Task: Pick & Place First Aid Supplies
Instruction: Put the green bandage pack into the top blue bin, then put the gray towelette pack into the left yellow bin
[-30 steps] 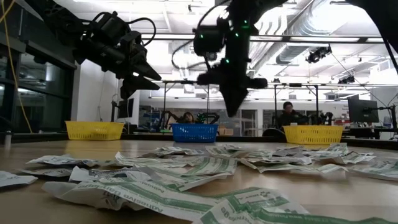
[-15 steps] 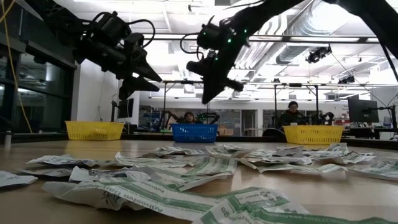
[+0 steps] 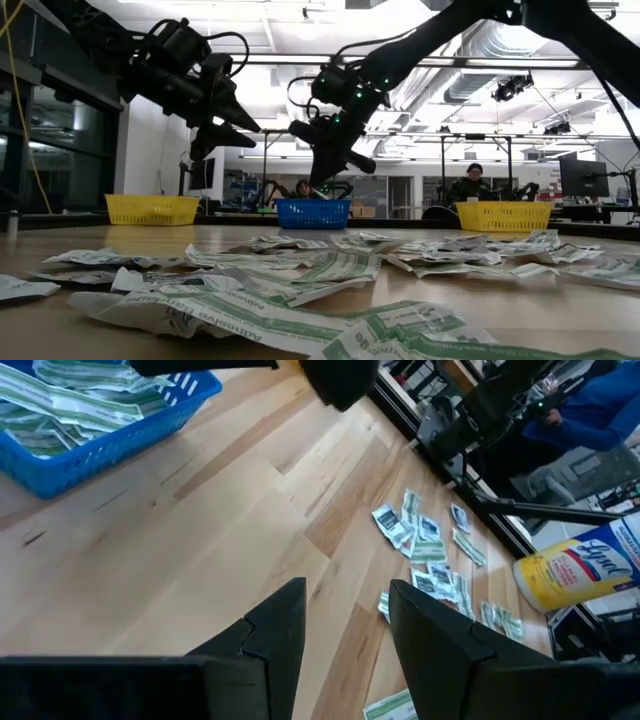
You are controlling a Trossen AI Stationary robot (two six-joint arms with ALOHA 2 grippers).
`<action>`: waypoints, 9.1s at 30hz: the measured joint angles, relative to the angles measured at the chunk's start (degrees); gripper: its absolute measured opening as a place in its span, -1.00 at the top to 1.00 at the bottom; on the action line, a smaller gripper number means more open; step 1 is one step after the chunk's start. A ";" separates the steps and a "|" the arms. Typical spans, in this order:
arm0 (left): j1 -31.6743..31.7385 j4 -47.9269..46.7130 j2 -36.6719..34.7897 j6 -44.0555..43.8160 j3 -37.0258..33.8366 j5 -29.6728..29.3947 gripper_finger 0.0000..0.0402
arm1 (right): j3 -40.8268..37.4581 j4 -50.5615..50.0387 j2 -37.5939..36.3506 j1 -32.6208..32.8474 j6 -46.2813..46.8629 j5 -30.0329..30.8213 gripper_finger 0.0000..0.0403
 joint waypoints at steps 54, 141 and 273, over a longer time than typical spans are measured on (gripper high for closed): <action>0.00 -0.05 0.00 2.21 0.00 1.94 0.28 | -34.09 -23.11 -32.66 8.50 22.58 0.13 0.28; 0.00 2.58 0.00 1.69 0.00 3.00 0.28 | -62.41 17.39 -43.29 20.84 37.68 18.76 1.00; 34.07 -38.09 8.37 -2.12 18.14 -22.34 1.00 | -37.27 16.74 -48.14 6.59 -8.55 18.52 0.18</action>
